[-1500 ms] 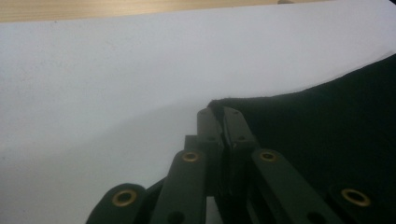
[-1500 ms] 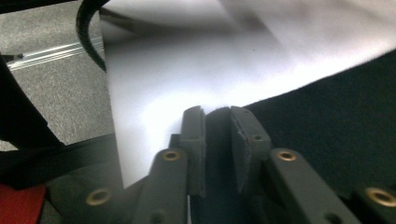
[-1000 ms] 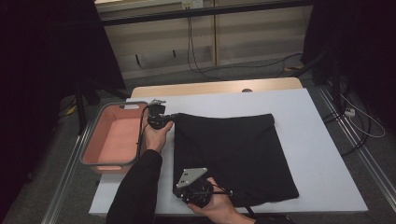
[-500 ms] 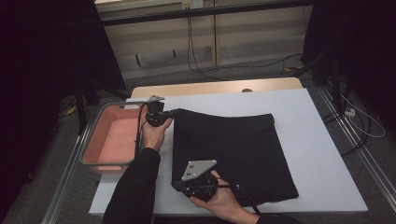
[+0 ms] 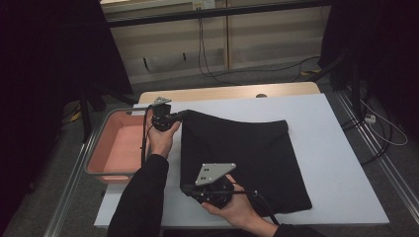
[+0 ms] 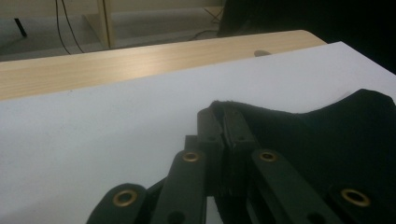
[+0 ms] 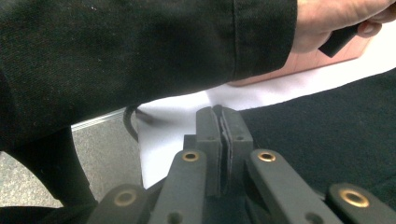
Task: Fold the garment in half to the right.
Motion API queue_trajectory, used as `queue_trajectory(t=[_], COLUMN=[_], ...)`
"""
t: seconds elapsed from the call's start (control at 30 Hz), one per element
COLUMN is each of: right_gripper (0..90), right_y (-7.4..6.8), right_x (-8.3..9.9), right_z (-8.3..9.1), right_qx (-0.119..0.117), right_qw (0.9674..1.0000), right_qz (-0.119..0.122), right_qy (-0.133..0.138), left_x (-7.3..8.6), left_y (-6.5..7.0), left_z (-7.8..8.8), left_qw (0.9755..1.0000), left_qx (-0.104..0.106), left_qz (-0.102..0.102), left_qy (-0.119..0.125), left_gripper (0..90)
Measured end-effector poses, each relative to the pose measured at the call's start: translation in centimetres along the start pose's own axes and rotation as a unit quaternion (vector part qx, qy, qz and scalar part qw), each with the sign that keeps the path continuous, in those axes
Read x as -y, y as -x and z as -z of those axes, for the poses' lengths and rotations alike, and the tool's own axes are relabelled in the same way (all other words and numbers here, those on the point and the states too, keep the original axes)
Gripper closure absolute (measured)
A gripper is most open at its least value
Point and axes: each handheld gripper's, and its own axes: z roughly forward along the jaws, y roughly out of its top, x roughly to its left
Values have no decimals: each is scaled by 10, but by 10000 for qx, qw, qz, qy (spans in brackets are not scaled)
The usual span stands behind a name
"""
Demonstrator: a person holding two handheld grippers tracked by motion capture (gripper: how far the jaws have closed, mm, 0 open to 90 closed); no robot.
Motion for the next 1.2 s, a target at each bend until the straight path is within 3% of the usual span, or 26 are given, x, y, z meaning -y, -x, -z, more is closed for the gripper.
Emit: queue_trajectory(t=[0.17, 0.3, 1.2], right_gripper=[874, 873, 873], right_y=[1, 1, 0], right_x=[-7, -14, -37], right_z=[1, 4, 7], right_qx=[-17, -24, -22], right_qw=[9999, 9998, 9985], right_qz=[32, 51, 123], right_qy=[97, 185, 540], left_x=[-3, -3, -14], left_y=[-4, -6, -19], left_z=[8, 12, 33], left_qw=[10000, 9999, 9995], left_qx=[-6, 106, -131], left_qz=[9, 38, 100], left_qy=[72, 85, 287], left_gripper=[874, 874, 874])
